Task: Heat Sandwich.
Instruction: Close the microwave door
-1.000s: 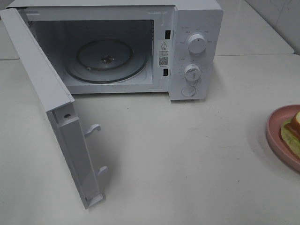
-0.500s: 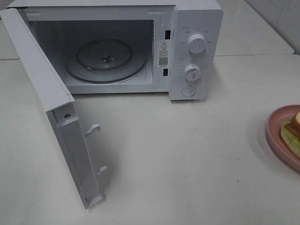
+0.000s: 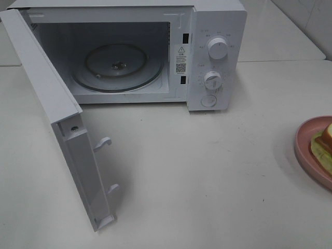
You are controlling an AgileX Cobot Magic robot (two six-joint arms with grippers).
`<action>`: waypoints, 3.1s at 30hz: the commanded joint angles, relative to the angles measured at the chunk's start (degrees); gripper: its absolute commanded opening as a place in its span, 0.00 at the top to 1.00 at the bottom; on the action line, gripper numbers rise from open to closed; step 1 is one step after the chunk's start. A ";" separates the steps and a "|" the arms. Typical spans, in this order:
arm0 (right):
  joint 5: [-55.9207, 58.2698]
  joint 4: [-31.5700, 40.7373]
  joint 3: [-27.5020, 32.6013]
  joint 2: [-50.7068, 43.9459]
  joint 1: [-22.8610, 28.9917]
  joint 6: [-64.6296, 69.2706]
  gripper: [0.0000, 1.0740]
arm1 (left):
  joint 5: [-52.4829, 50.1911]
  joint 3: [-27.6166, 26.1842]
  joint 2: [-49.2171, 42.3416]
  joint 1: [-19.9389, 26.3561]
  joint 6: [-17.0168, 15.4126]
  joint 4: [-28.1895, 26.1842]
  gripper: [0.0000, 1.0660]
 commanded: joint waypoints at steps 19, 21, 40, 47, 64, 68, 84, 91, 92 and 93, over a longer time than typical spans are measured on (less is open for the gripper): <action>-0.80 0.06 0.00 -1.60 -0.52 -0.80 0.29 | -6.93 -2.41 13.92 0.06 -0.11 -0.17 0.33; -0.80 0.06 0.00 -1.60 -0.52 -0.80 0.29 | -8.48 -2.41 16.73 0.06 -0.11 0.17 0.43; -0.80 0.06 0.00 -1.60 -0.52 -0.80 0.29 | -34.49 1.26 39.71 0.06 0.23 -0.06 1.00; -0.80 0.06 0.00 -1.60 -0.52 -0.80 0.29 | -50.48 6.30 45.61 0.06 2.69 -0.11 1.00; -0.80 0.06 0.00 -1.60 -0.52 -0.80 0.29 | -84.80 10.14 64.06 -0.29 2.01 2.06 1.00; -0.80 0.06 0.00 -1.60 -0.52 -0.80 0.29 | -95.40 11.92 68.53 -0.29 -0.63 7.39 1.00; -0.80 0.06 0.00 -1.60 -0.52 -0.80 0.29 | -115.45 9.51 84.68 -0.29 -12.55 29.22 1.00; -0.80 0.06 0.00 -1.60 -0.52 -0.80 0.29 | -122.04 7.91 89.84 -0.29 -15.81 33.75 1.00; -0.80 0.06 0.00 -1.60 -0.52 -0.80 0.29 | -122.73 7.91 90.30 -0.34 -15.81 33.80 1.00; -0.80 0.06 0.00 -1.60 -0.52 -0.80 0.29 | -122.96 7.91 90.70 -0.80 -15.70 33.63 1.00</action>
